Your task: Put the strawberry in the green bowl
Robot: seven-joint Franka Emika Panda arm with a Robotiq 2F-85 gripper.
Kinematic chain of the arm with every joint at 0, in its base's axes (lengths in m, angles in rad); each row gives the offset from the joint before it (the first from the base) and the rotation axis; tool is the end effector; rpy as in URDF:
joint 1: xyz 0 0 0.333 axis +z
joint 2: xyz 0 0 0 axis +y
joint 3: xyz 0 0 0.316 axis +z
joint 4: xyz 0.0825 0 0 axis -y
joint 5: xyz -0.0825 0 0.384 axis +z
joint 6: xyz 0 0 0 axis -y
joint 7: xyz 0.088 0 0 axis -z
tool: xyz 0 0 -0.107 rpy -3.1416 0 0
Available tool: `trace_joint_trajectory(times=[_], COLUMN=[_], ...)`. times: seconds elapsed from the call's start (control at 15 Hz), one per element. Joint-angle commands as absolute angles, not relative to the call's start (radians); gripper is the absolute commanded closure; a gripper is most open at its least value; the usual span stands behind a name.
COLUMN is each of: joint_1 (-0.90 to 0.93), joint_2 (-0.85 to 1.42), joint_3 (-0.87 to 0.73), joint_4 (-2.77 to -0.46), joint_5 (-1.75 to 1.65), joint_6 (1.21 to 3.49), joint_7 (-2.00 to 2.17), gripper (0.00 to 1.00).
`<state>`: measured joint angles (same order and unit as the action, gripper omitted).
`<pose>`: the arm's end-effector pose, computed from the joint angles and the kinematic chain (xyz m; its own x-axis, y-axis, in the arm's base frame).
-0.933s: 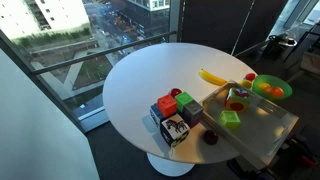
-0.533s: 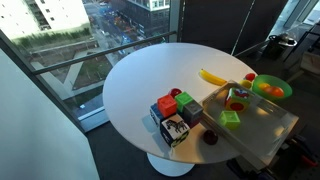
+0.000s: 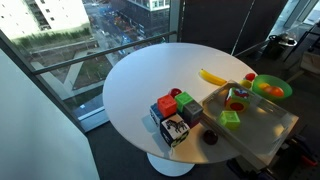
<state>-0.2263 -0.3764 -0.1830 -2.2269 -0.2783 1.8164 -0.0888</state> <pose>0.3910 -0.2019 0.5192 0.9696 -0.2368 -0.0617 -0.2211 -0.9558 0.1940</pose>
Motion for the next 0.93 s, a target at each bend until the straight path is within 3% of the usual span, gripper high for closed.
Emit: trace_joint_trajectory(times=[0.0, 0.87], joint_1=[-0.231, -0.253], joint_2=[-0.307, -0.002], joint_3=[-0.215, -0.314], joint_4=[-2.163, -1.990], joint_5=[-0.266, -0.060], joint_6=[1.794, 1.882], joint_7=[-0.088, -0.185], gripper=[0.00, 0.00])
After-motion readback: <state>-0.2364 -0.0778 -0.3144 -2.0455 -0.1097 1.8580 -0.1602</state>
